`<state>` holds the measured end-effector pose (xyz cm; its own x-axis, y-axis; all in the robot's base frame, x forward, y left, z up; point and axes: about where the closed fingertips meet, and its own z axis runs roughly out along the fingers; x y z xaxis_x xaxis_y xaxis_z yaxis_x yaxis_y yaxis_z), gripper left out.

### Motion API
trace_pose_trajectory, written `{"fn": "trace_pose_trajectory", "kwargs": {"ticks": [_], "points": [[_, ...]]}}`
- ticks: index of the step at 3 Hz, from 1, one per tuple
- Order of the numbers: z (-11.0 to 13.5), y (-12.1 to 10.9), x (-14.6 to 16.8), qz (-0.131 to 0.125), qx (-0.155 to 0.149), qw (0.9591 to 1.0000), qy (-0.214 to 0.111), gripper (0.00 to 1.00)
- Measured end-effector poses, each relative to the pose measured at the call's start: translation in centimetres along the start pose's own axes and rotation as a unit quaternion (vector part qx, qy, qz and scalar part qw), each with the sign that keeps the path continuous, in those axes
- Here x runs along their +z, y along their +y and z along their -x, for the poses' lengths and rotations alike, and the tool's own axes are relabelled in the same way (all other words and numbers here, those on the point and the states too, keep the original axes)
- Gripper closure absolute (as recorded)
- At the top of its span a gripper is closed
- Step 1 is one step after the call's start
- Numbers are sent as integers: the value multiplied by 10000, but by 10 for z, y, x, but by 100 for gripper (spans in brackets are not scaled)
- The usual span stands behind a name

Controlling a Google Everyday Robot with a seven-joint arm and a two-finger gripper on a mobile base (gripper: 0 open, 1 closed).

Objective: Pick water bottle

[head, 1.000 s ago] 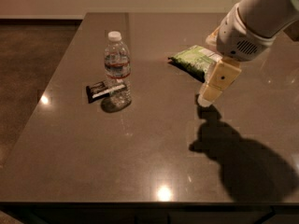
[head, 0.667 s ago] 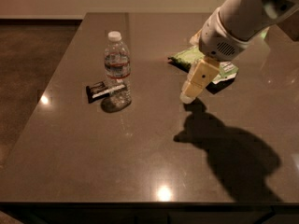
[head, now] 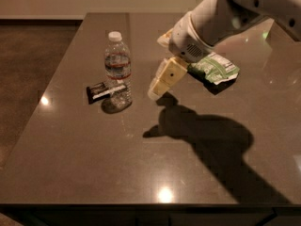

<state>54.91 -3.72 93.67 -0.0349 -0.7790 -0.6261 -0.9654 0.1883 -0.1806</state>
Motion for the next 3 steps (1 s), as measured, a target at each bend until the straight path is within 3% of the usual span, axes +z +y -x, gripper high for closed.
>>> {"fn": "trace_pose_trajectory", "kwargs": {"ticks": [2, 3], "points": [[50, 4, 29, 361, -186, 9956, -848, 0], [67, 5, 40, 473, -243, 9915, -1184, 11]]}}
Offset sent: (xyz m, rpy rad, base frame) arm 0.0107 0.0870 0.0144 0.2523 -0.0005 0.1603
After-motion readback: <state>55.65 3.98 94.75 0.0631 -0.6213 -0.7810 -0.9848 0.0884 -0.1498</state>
